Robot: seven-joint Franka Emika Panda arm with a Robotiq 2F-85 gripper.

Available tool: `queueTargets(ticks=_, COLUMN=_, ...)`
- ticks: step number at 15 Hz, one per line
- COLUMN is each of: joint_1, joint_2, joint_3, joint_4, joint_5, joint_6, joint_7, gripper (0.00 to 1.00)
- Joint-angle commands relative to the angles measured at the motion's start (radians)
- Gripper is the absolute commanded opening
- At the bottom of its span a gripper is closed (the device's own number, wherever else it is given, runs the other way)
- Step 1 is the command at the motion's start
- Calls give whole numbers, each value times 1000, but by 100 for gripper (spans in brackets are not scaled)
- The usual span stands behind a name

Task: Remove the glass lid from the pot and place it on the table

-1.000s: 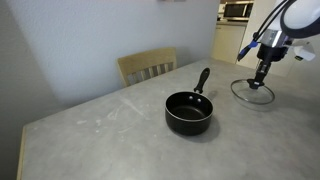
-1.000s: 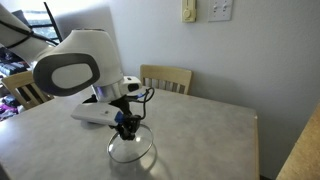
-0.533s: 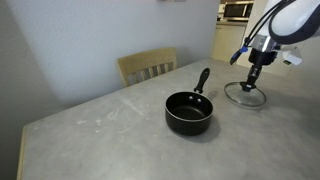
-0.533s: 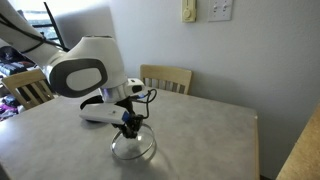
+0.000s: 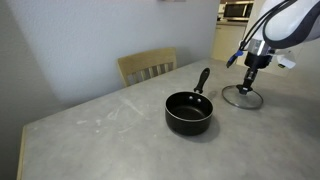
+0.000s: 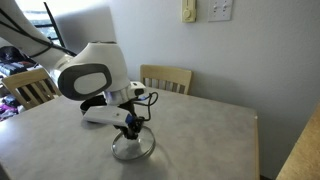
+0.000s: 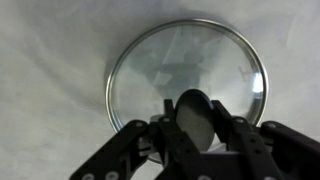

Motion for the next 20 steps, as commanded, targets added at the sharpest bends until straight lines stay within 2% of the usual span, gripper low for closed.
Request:
queueTargets(ticks=1, joint_1=-43, joint_2=21, joint_3=37, joint_4=31, joint_5=11, joint_6=-8, joint_7=-39, gripper=15)
queueTargets(ticks=9, joint_1=-88, joint_2=38, joint_3=81, joint_4=51, joint_5=29, joint_6=-14, joint_7=-79, gripper=15)
queueTargets(ticks=10, joint_1=-89, joint_2=38, joint_3=82, joint_4=51, joint_5=28, joint_6=-15, joint_7=-79, gripper=63)
queueTargets(ticks=12, joint_1=-88, joint_2=34, joint_3=81, joint_4=49, joint_5=25, joint_6=-16, joint_7=-74, gripper=72)
queueTargets(ticks=16, joint_1=-82, joint_2=9, joint_3=76, joint_4=41, joint_5=21, joint_6=-22, joint_7=-63, gripper=99)
queueTargets(ticks=20, joint_1=-74, joint_2=-69, joint_3=82, joint_4=19, joint_5=25, joint_6=-76, joint_7=-63, gripper=100)
